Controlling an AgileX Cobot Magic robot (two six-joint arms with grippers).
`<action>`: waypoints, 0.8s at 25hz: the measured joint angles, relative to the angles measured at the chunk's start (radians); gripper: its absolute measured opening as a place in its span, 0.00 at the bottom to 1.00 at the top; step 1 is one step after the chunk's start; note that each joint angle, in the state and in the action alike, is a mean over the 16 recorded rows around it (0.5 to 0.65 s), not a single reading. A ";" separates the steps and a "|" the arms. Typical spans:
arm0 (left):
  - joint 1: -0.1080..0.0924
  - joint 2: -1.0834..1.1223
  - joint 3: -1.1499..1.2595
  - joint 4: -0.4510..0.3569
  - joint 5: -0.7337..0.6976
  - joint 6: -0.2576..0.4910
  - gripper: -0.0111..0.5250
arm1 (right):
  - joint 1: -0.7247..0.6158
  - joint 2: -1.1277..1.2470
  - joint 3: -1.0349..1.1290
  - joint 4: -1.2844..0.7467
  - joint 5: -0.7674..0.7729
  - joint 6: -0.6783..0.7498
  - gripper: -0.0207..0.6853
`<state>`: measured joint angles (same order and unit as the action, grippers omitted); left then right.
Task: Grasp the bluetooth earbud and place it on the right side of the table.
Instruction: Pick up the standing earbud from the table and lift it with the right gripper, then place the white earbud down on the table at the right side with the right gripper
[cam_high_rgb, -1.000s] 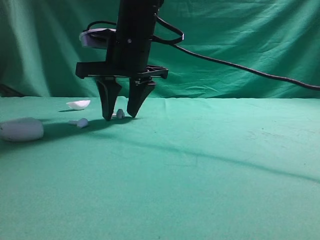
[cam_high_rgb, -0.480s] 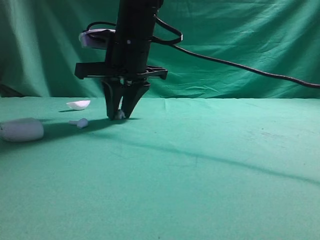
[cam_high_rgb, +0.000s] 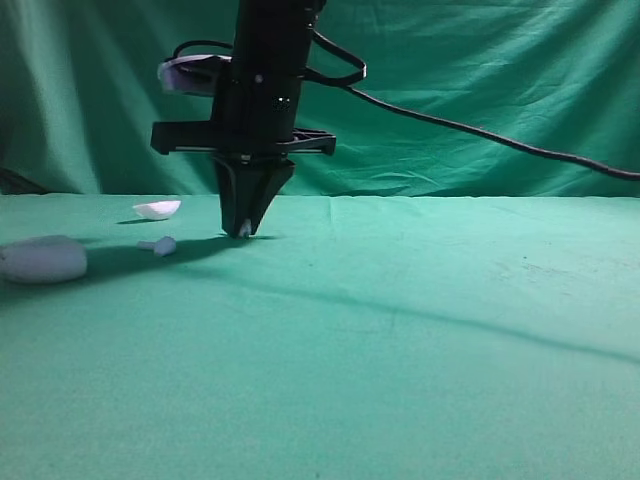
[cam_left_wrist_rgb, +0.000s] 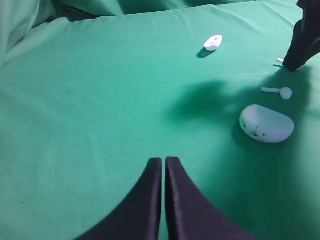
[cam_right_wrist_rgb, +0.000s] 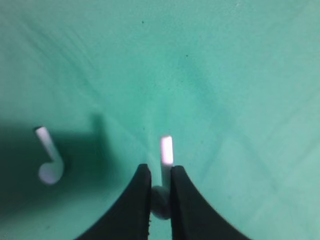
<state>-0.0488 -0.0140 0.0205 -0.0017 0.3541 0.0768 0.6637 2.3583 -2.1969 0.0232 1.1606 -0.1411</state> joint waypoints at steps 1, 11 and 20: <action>0.000 0.000 0.000 0.000 0.000 0.000 0.02 | -0.003 -0.016 0.000 -0.001 0.010 0.001 0.16; 0.000 0.000 0.000 0.000 0.000 0.000 0.02 | -0.074 -0.236 0.044 -0.038 0.082 0.037 0.16; 0.000 0.000 0.000 0.000 0.000 0.000 0.02 | -0.226 -0.513 0.397 -0.070 0.029 0.095 0.16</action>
<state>-0.0488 -0.0140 0.0205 -0.0017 0.3541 0.0768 0.4380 1.8452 -1.7994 -0.0465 1.1894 -0.0465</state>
